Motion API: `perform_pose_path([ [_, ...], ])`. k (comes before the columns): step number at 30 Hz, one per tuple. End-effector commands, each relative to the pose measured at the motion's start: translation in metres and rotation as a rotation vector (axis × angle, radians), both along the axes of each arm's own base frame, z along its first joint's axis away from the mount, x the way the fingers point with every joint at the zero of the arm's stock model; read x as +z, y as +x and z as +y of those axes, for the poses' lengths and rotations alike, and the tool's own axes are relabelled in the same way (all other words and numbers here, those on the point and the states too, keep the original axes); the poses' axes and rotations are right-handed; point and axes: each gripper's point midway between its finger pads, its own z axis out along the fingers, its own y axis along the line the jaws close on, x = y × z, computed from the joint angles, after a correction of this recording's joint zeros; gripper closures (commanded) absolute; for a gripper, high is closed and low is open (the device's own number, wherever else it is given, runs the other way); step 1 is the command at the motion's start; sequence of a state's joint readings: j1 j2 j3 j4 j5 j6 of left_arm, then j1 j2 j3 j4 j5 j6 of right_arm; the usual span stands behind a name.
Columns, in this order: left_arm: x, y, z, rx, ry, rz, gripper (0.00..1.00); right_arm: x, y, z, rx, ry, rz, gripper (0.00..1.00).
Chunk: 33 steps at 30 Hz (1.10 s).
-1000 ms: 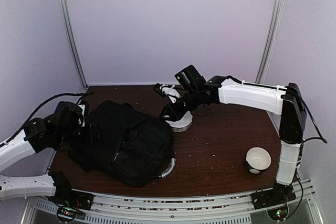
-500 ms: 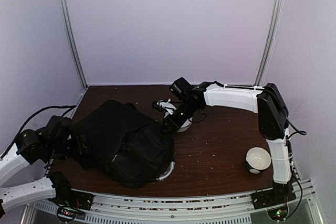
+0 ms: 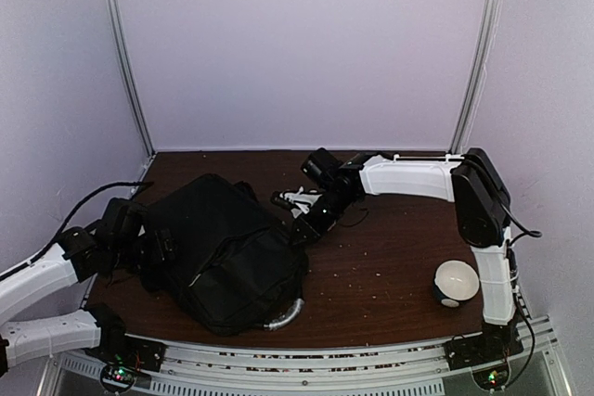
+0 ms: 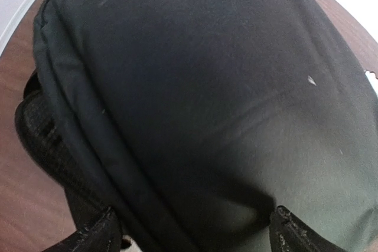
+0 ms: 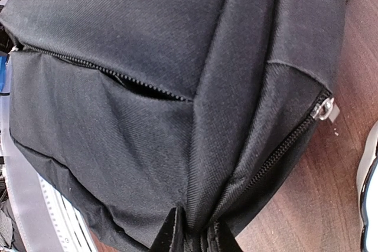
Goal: Pack the student bag
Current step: Move the student bag to the center of the board.
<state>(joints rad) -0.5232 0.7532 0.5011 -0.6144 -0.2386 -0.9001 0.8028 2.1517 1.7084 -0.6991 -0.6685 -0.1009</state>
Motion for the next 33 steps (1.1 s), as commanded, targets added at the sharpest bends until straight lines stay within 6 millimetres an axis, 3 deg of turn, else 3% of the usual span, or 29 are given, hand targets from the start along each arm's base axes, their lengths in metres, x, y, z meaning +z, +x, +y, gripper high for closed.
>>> perform_pose_path([
  [1, 0.020, 0.038, -0.018, -0.079, -0.016, -0.112, 0.12, 0.008, -0.014, -0.010, 0.005, -0.029, 0.017, 0.86],
  [7, 0.023, 0.043, -0.013, -0.115, 0.068, -0.106, 0.13, 0.025, -0.009, -0.018, -0.002, -0.052, -0.046, 0.84],
  [10, 0.028, 0.035, 0.003, -0.078, 0.128, -0.097, 0.13, 0.044, -0.007, -0.025, -0.023, -0.035, -0.107, 0.83],
  [13, 0.042, 0.029, 0.022, -0.043, 0.212, -0.074, 0.11, 0.079, -0.005, -0.027, -0.060, 0.028, -0.180, 0.81],
  [16, 0.057, 0.028, 0.026, -0.048, 0.237, -0.086, 0.11, 0.121, -0.006, -0.025, -0.050, 0.084, -0.285, 0.79],
  [21, 0.070, 0.026, 0.016, -0.088, 0.173, -0.123, 0.16, 0.188, -0.024, -0.006, 0.045, 0.187, -0.468, 0.73],
  [25, 0.073, 0.018, 0.005, -0.131, 0.110, -0.110, 0.20, 0.212, -0.046, 0.016, 0.117, 0.184, -0.595, 0.68],
  [30, 0.065, -0.002, 0.013, -0.143, 0.140, -0.005, 0.20, 0.244, -0.064, 0.046, 0.194, 0.226, -0.680, 0.62],
  [32, 0.062, -0.007, 0.012, -0.155, 0.132, 0.012, 0.19, 0.263, -0.056, 0.056, 0.151, 0.261, -0.714, 0.52],
  [33, 0.060, -0.009, 0.011, -0.159, 0.124, 0.016, 0.18, 0.269, -0.045, 0.061, 0.102, 0.272, -0.743, 0.31],
])
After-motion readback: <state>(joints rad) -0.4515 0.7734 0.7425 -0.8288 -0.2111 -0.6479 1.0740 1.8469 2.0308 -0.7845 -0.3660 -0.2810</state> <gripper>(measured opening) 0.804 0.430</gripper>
